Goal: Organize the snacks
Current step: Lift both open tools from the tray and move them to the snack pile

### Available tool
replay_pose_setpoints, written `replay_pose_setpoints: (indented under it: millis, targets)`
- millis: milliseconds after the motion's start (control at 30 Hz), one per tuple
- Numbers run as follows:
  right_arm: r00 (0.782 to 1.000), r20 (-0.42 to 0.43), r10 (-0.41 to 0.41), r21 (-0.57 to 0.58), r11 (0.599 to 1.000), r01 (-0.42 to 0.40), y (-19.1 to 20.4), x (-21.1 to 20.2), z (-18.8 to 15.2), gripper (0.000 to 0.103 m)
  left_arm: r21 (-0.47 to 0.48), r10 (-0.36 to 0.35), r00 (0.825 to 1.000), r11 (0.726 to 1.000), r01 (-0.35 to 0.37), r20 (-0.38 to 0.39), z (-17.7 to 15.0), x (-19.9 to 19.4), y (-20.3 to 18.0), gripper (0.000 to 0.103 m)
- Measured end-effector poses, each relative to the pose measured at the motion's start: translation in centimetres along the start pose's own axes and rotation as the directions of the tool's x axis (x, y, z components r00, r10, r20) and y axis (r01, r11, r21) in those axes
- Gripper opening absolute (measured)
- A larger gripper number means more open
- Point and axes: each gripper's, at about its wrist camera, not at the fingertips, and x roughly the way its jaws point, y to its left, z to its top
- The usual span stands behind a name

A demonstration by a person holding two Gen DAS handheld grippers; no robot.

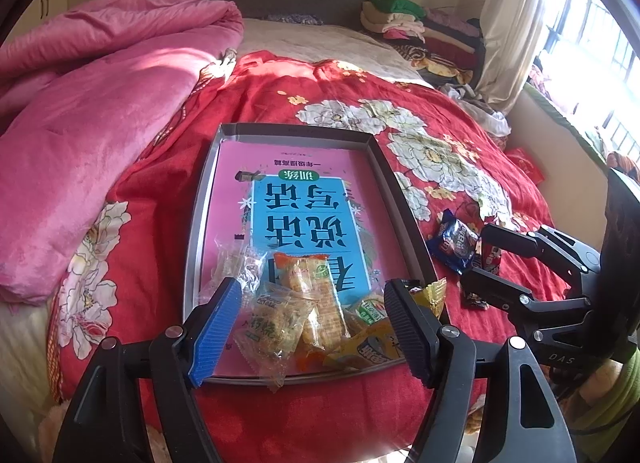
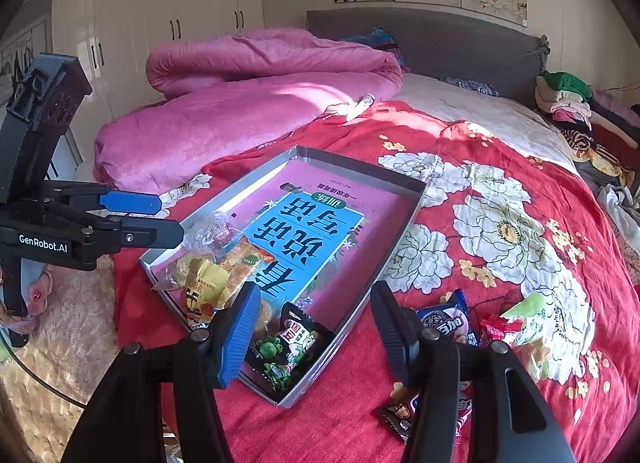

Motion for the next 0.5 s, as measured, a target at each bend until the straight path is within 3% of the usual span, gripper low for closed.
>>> replay_pose_setpoints:
  millis: [267,500]
  targets:
    - [0.999,0.038,-0.011,0.023,1.000,0.010,-0.7,-1.6,0.1,0.060,0.006,-0.009,1.000,1.000,0.009,0.016,0.2,-0.8,-1.2,0.076]
    - [0.995,0.072,-0.074,0.091,0.994,0.067,-3.7,-4.2,-0.3,0.061,0.029,-0.053,0.998,0.998,0.052,0.024,0.8,-1.2,-3.8,0.076]
